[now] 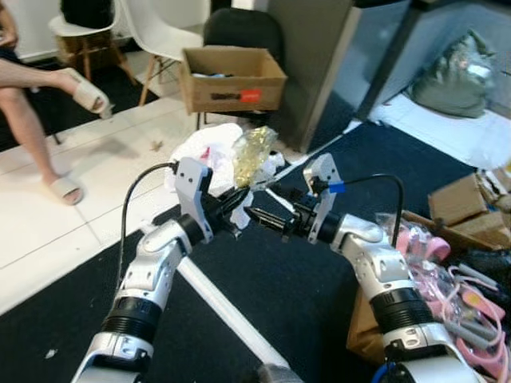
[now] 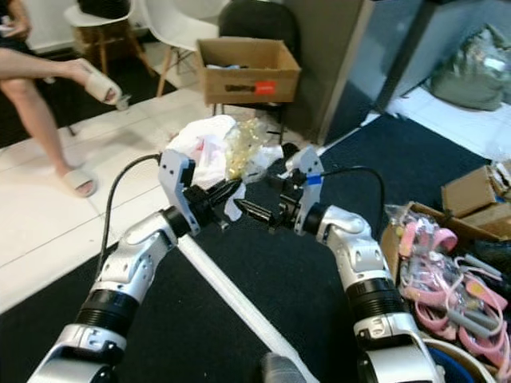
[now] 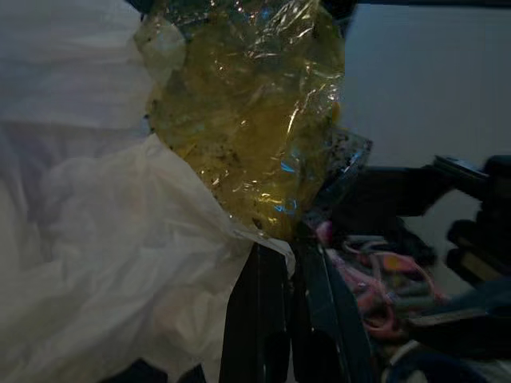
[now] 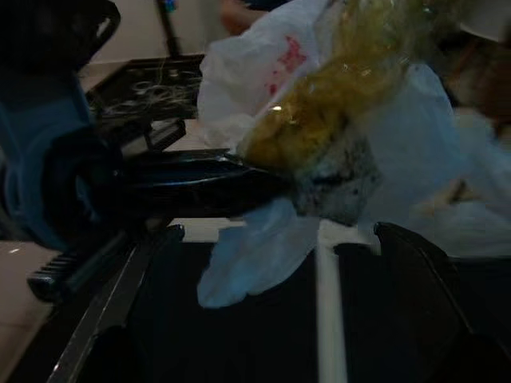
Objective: Picking trash to rubbish bin
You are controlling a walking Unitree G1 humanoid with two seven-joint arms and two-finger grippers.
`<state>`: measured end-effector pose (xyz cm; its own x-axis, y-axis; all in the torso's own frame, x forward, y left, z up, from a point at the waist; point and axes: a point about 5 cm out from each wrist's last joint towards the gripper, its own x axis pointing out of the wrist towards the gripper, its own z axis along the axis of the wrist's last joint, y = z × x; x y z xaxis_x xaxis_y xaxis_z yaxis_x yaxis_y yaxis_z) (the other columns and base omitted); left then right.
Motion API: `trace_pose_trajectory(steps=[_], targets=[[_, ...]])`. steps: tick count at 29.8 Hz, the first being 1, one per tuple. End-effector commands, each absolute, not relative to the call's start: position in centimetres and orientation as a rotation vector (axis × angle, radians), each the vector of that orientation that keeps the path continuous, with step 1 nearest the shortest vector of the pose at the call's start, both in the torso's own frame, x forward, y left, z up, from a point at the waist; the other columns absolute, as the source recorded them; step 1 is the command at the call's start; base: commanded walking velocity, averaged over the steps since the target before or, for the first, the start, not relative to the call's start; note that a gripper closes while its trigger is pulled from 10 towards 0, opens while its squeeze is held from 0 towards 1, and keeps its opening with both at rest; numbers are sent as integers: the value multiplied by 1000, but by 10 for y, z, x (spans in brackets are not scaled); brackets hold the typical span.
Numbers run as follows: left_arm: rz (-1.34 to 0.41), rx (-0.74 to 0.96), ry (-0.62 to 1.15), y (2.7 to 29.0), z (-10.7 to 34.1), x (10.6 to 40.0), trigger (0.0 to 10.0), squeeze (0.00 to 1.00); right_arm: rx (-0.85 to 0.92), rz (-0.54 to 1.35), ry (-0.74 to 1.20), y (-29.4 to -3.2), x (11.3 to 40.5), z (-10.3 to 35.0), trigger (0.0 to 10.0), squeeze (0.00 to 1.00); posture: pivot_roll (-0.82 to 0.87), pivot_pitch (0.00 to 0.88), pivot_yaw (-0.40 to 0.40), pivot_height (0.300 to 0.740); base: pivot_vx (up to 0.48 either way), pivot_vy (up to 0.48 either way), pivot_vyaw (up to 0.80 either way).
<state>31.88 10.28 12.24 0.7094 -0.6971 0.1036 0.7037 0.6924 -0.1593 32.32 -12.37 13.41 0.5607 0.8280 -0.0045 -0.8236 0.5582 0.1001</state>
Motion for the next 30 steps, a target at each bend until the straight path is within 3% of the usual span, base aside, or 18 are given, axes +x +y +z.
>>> trace_pose_trajectory(steps=[1,30], targets=[[-786,-199,-40,101,124,319,10000,0,97,961,31,-128,324,136,10000,0,-43,0,-64,740,0,0,0],[-785,-196,-46,103,124,320,10000,0,104,951,32,-130,325,134,10000,0,-45,0,-60,740,452,0,0]])
